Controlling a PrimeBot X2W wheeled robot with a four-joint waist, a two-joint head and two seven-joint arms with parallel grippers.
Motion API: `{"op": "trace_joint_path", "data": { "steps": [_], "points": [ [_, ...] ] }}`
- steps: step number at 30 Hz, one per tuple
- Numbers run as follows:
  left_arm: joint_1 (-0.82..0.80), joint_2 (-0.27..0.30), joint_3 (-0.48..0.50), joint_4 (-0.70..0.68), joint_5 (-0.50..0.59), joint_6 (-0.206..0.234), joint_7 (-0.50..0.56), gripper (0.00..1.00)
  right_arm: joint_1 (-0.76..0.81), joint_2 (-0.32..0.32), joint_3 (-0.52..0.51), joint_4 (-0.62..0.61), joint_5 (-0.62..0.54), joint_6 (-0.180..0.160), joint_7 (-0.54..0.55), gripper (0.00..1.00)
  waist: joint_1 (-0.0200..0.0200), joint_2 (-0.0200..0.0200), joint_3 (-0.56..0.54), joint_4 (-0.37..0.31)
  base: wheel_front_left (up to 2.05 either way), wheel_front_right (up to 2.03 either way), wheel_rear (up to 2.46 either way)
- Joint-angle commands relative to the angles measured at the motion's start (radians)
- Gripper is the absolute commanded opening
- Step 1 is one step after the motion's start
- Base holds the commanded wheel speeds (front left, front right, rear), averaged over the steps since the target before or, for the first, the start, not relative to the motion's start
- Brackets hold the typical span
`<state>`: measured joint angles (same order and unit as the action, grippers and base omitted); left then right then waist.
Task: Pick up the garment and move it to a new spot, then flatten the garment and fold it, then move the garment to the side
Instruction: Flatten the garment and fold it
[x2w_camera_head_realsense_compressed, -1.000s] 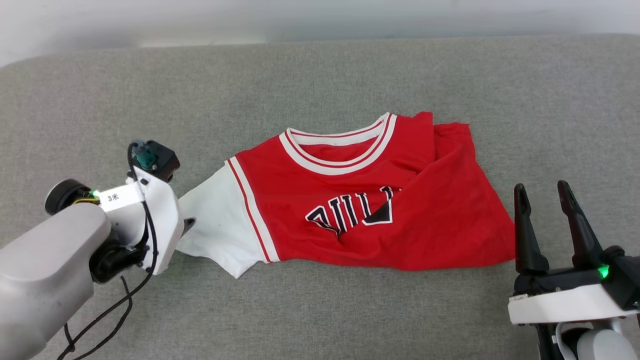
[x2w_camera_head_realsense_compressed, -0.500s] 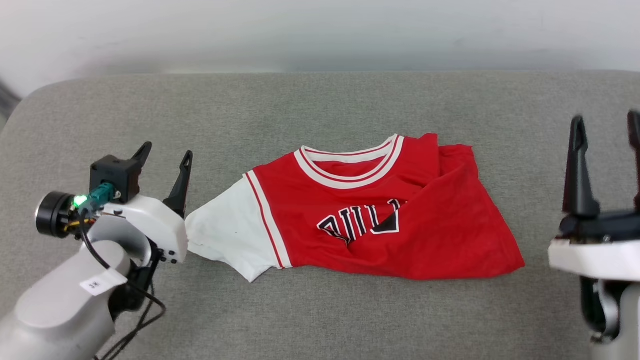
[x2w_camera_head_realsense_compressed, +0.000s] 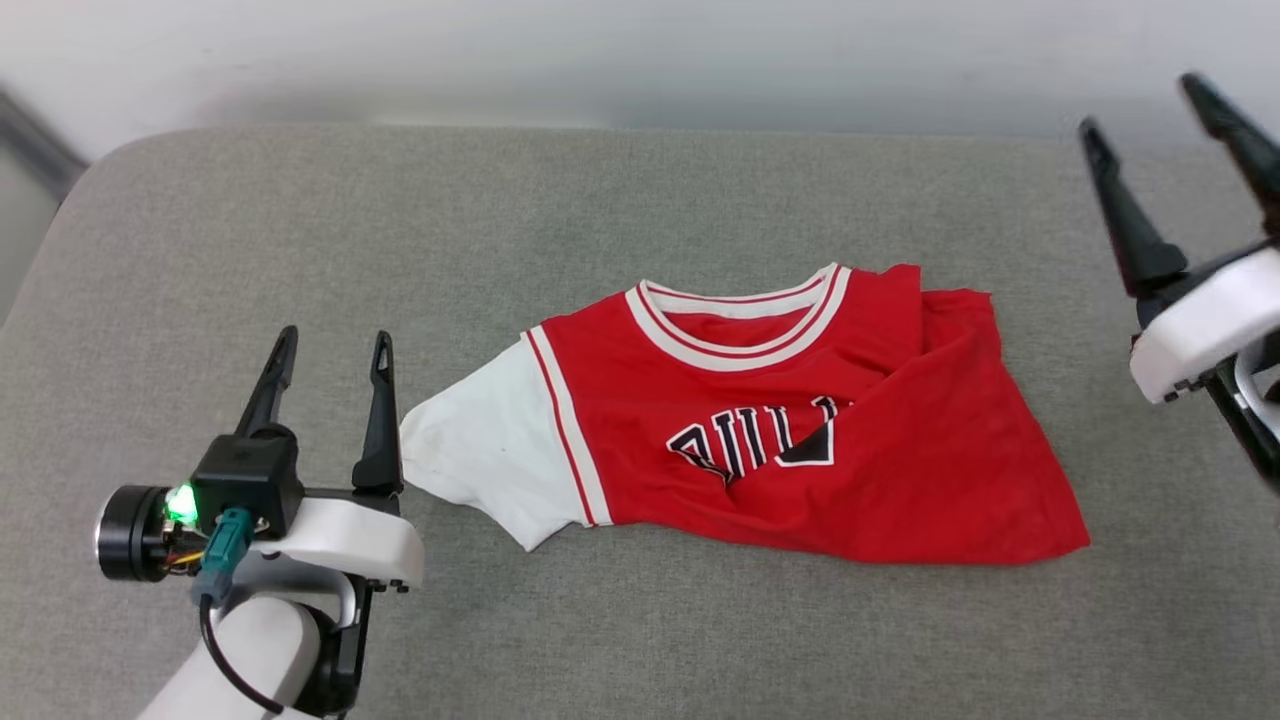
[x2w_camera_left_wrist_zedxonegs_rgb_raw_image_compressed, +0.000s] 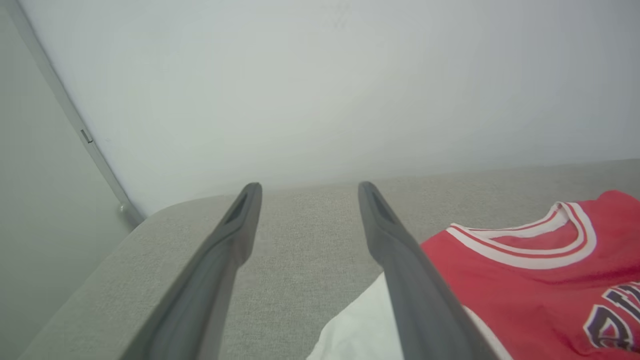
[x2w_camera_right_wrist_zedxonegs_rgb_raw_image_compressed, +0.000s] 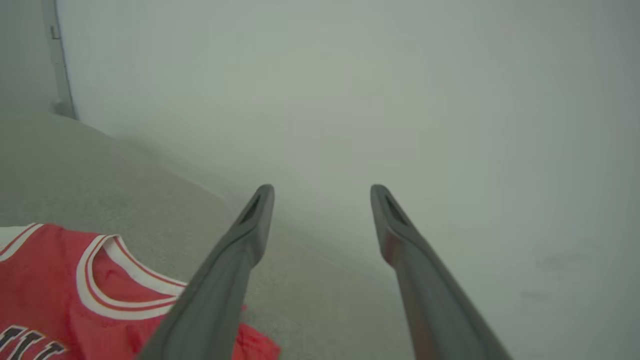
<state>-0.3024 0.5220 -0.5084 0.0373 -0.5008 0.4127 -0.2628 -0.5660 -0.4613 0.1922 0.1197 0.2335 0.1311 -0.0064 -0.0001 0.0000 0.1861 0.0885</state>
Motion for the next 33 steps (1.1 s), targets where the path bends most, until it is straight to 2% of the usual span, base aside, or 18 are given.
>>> {"op": "trace_joint_path", "data": {
  "steps": [1,5,8,11,13,21,25,33],
  "points": [
    [0.025,-0.027,0.032,-0.003,0.026,-0.019,-0.003,1.0,-0.033,-0.056,0.067,0.018,0.061,-0.001,0.099,1.0,0.0001,0.0,0.013,0.01,0.0,0.0,0.0],
    [0.053,-0.091,0.098,-0.005,0.091,-0.07,-0.003,1.0,-0.121,-0.176,0.227,0.033,0.23,-0.001,0.367,1.0,0.0001,0.0,0.045,0.028,0.0,0.0,0.0],
    [0.054,-0.138,0.14,-0.001,0.131,-0.108,-0.003,1.0,-0.181,-0.243,0.331,0.027,0.36,-0.001,0.566,1.0,0.0001,0.0,0.077,0.044,0.0,0.0,0.0],
    [0.045,-0.183,0.178,-0.007,0.171,-0.141,-0.003,1.0,-0.236,-0.279,0.402,0.039,0.459,-0.001,0.728,1.0,0.0001,0.0,0.115,0.059,0.0,0.0,0.0],
    [0.031,-0.207,0.202,-0.007,0.194,-0.164,-0.003,1.0,-0.271,-0.291,0.441,0.056,0.491,-0.001,0.798,1.0,0.0001,0.0,0.14,0.072,0.0,0.0,0.0],
    [0.003,-0.297,0.277,-0.019,0.266,-0.236,-0.003,1.0,-0.399,-0.26,0.545,0.172,0.504,-0.001,0.891,1.0,0.0001,0.0,0.237,0.099,0.0,0.0,0.0],
    [-0.013,-0.339,0.31,-0.017,0.299,-0.273,-0.003,1.0,-0.435,-0.235,0.608,0.255,0.498,-0.001,0.893,1.0,0.0001,0.0,0.277,0.109,0.0,0.0,0.0],
    [-0.012,-0.398,0.372,-0.002,0.349,-0.33,-0.003,1.0,-0.362,-0.217,0.772,0.346,0.568,0.001,0.853,1.0,0.0001,0.0,0.29,0.11,0.0,0.0,0.0]
  ]
}}
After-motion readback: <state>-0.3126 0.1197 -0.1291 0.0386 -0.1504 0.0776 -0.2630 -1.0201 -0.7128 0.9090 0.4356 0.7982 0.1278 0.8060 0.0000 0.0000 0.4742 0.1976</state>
